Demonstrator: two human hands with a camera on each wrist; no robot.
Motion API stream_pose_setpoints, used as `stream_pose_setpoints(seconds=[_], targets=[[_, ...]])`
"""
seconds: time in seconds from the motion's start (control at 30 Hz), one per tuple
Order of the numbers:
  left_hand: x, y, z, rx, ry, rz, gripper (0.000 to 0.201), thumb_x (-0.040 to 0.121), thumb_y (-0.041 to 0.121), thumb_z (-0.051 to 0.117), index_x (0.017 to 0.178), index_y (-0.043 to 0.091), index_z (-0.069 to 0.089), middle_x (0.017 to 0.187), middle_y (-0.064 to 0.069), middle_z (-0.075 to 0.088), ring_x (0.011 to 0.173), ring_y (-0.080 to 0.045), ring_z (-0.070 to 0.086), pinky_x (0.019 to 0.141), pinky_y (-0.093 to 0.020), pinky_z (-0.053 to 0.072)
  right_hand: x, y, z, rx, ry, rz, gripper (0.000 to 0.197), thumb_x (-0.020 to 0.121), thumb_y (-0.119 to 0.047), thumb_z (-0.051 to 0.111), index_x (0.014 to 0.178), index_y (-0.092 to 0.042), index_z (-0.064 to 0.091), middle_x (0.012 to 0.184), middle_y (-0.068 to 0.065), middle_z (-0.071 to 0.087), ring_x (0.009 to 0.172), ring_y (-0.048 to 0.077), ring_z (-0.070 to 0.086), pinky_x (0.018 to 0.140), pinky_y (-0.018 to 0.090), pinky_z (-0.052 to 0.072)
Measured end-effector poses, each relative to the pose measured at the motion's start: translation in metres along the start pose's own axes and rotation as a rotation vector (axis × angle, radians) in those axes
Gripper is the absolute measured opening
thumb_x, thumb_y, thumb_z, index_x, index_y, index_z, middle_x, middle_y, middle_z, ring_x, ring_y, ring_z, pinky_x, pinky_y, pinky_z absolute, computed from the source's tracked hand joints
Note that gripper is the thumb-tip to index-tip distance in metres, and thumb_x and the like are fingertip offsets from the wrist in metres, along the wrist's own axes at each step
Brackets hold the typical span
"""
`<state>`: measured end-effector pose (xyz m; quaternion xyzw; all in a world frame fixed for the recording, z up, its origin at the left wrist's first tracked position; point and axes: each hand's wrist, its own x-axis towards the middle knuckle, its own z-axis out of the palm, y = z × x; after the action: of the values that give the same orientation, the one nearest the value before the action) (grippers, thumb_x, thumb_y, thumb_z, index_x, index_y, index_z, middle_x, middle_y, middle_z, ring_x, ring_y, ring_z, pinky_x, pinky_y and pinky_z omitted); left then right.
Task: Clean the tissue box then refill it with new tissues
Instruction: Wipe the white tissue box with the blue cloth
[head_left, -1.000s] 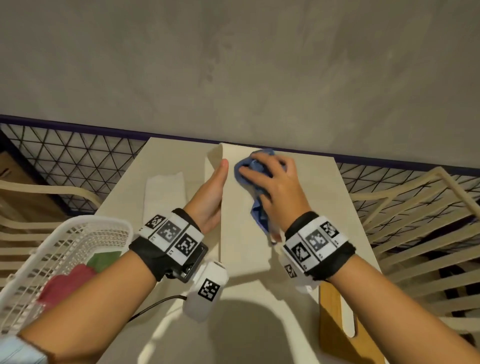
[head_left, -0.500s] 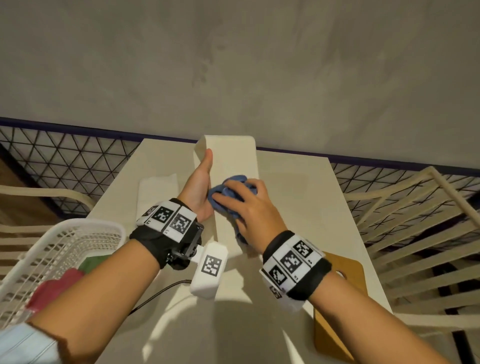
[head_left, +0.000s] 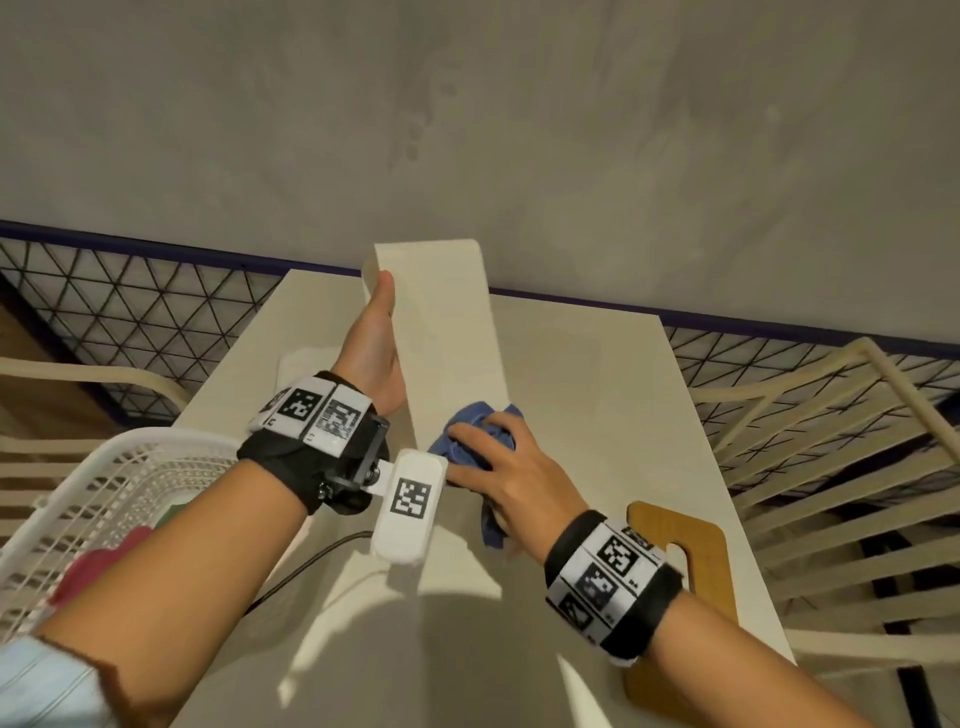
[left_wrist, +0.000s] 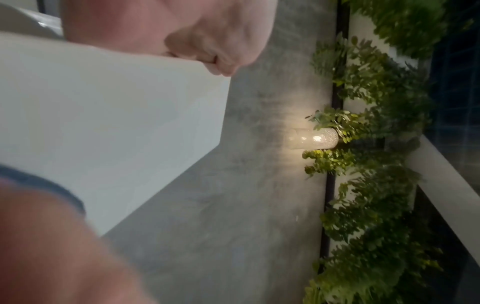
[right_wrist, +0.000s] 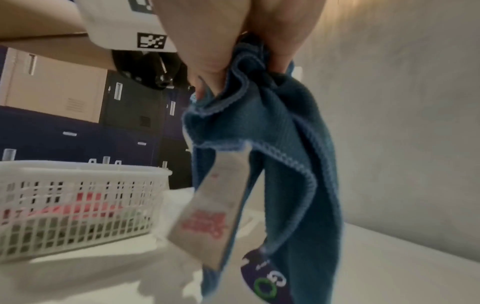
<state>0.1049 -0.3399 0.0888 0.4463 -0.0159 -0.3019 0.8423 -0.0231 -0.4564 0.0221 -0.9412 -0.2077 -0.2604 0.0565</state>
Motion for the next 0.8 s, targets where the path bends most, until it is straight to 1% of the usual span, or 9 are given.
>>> stream_pose_setpoints(seconds=[0.17, 0.23, 0.3, 0.37, 0.43, 0.53, 0.63, 0.7, 0.8], targets=[[0.000, -0.002, 0.005, 0.028, -0.021, -0.004, 0.059, 0.094, 0.057, 0.018, 0.100, 0.018, 0.062, 0.081, -0.004, 0.076, 0.088, -0.021, 0.066, 0.082, -0.036, 0.048, 0.030, 0.004, -0.004, 0.038, 0.197, 0.048, 0.041, 0.070, -0.009, 0.038, 0.083, -0.018, 0.075, 0.095, 0.011, 0.072, 0.093, 0.027, 0.040, 0.067, 0.032, 0.054], [-0.001, 0.004, 0.003, 0.063, -0.037, -0.006, 0.062, 0.095, 0.056, 0.017, 0.094, 0.017, 0.066, 0.078, -0.003, 0.076, 0.077, -0.017, 0.071, 0.079, -0.034, 0.048, 0.029, -0.004, -0.004, -0.027, 0.185, -0.077, 0.031, 0.066, -0.007, 0.049, 0.073, -0.021, 0.076, 0.085, 0.005, 0.073, 0.085, 0.026, 0.049, 0.067, 0.024, 0.047], [-0.002, 0.012, -0.001, 0.072, -0.037, -0.004, 0.071, 0.094, 0.056, 0.018, 0.080, 0.018, 0.075, 0.076, -0.001, 0.075, 0.069, -0.014, 0.071, 0.078, -0.031, 0.048, 0.021, -0.009, -0.005, -0.111, 0.046, -0.205, 0.036, 0.048, 0.002, 0.073, 0.070, -0.027, 0.075, 0.088, -0.002, 0.073, 0.090, 0.026, 0.054, 0.072, 0.025, 0.036], [-0.005, 0.018, -0.004, 0.034, -0.041, 0.006, 0.076, 0.093, 0.058, 0.017, 0.070, 0.018, 0.078, 0.076, -0.001, 0.075, 0.068, -0.014, 0.072, 0.076, -0.030, 0.048, 0.018, 0.001, -0.006, -0.094, -0.043, -0.195, 0.050, 0.033, 0.002, 0.083, 0.073, -0.025, 0.074, 0.095, 0.000, 0.072, 0.090, 0.029, 0.064, 0.072, 0.029, 0.049], [-0.005, 0.020, -0.007, 0.008, -0.037, 0.011, 0.073, 0.094, 0.058, 0.017, 0.077, 0.018, 0.076, 0.076, -0.002, 0.076, 0.068, -0.014, 0.072, 0.076, -0.032, 0.048, 0.024, 0.014, -0.008, -0.028, -0.046, -0.122, 0.050, 0.037, 0.007, 0.083, 0.078, -0.020, 0.074, 0.100, 0.007, 0.071, 0.097, 0.032, 0.058, 0.070, 0.034, 0.056], [-0.008, 0.012, -0.002, 0.133, -0.066, -0.013, 0.067, 0.095, 0.054, 0.015, 0.090, 0.018, 0.071, 0.081, -0.002, 0.076, 0.073, -0.015, 0.073, 0.069, -0.029, 0.058, 0.041, 0.030, -0.013, 0.011, 0.050, -0.011, 0.031, 0.061, 0.007, 0.070, 0.083, -0.014, 0.073, 0.105, 0.014, 0.068, 0.102, 0.028, 0.036, 0.081, 0.040, 0.052], [-0.011, -0.006, 0.001, 0.240, -0.066, -0.043, 0.056, 0.096, 0.050, 0.017, 0.101, 0.019, 0.063, 0.086, 0.001, 0.076, 0.079, -0.014, 0.072, 0.066, -0.024, 0.059, 0.064, 0.048, -0.030, 0.034, 0.137, 0.173, 0.032, 0.075, -0.003, 0.048, 0.093, -0.012, 0.073, 0.112, 0.019, 0.064, 0.107, 0.035, 0.038, 0.083, 0.044, 0.049], [-0.008, -0.015, -0.001, 0.286, 0.008, -0.032, 0.047, 0.097, 0.048, 0.021, 0.100, 0.023, 0.061, 0.083, 0.005, 0.075, 0.079, -0.011, 0.069, 0.065, -0.022, 0.055, 0.077, 0.052, -0.035, -0.001, 0.154, 0.232, 0.039, 0.067, 0.009, 0.061, 0.101, -0.007, 0.070, 0.113, 0.021, 0.063, 0.101, 0.044, 0.048, 0.075, 0.049, 0.054], [-0.008, -0.015, -0.004, 0.280, 0.053, -0.040, 0.047, 0.096, 0.049, 0.025, 0.098, 0.018, 0.061, 0.072, -0.001, 0.074, 0.065, -0.014, 0.070, 0.060, -0.022, 0.055, 0.080, 0.030, -0.024, -0.214, 0.037, 0.022, 0.049, 0.043, -0.001, 0.082, 0.091, -0.008, 0.074, 0.098, 0.010, 0.072, 0.093, 0.032, 0.060, 0.071, 0.040, 0.057]])
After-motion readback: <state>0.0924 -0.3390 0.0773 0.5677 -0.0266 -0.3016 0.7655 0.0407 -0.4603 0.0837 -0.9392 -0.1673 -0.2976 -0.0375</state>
